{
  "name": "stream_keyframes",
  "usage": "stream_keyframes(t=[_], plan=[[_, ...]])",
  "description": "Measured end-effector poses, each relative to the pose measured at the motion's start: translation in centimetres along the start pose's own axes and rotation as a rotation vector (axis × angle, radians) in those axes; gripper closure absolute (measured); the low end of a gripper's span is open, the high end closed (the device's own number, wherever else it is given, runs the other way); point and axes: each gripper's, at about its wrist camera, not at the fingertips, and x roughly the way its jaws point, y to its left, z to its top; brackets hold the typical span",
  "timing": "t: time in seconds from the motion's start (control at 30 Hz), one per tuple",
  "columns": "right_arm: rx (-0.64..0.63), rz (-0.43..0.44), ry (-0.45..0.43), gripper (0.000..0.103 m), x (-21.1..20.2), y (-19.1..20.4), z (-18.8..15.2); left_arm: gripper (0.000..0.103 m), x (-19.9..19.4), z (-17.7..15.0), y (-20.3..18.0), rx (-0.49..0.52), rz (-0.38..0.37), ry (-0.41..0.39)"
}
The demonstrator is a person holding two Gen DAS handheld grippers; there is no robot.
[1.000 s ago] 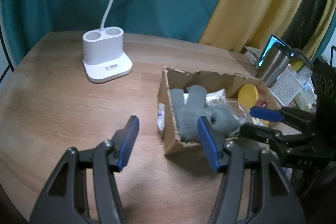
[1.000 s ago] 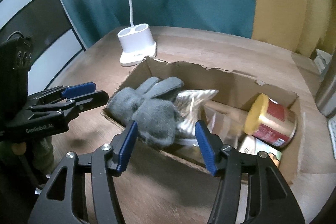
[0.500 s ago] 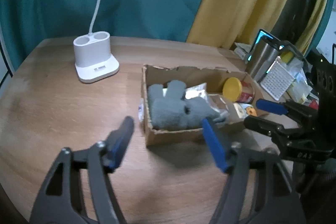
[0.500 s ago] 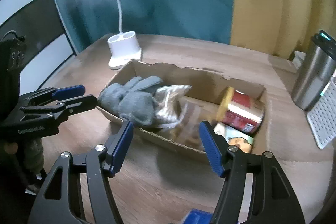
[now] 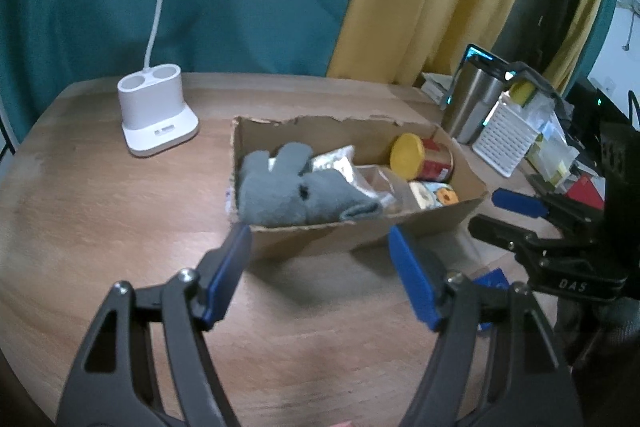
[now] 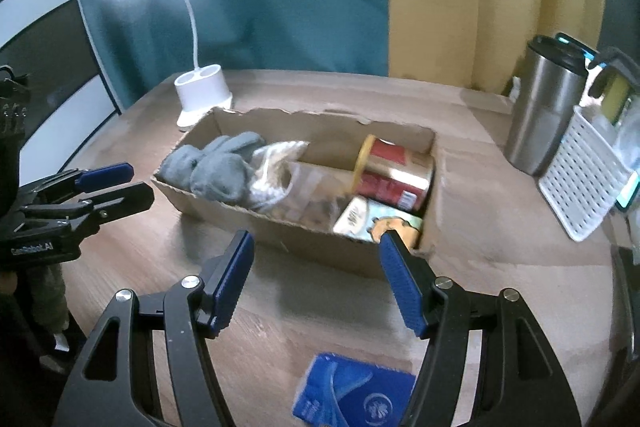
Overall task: Organize objects
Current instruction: 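Reach the blue tissue pack with the right tool and close on it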
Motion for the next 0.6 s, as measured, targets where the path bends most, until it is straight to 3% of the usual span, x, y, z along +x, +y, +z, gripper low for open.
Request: stream_keyframes(t=[0.6], plan=[[0.048,-0.052,0.013,0.034,-1.7,-0.6,-3.7,0.030,-0.7,-2.4,-1.7,0.039,-0.030,0.019]])
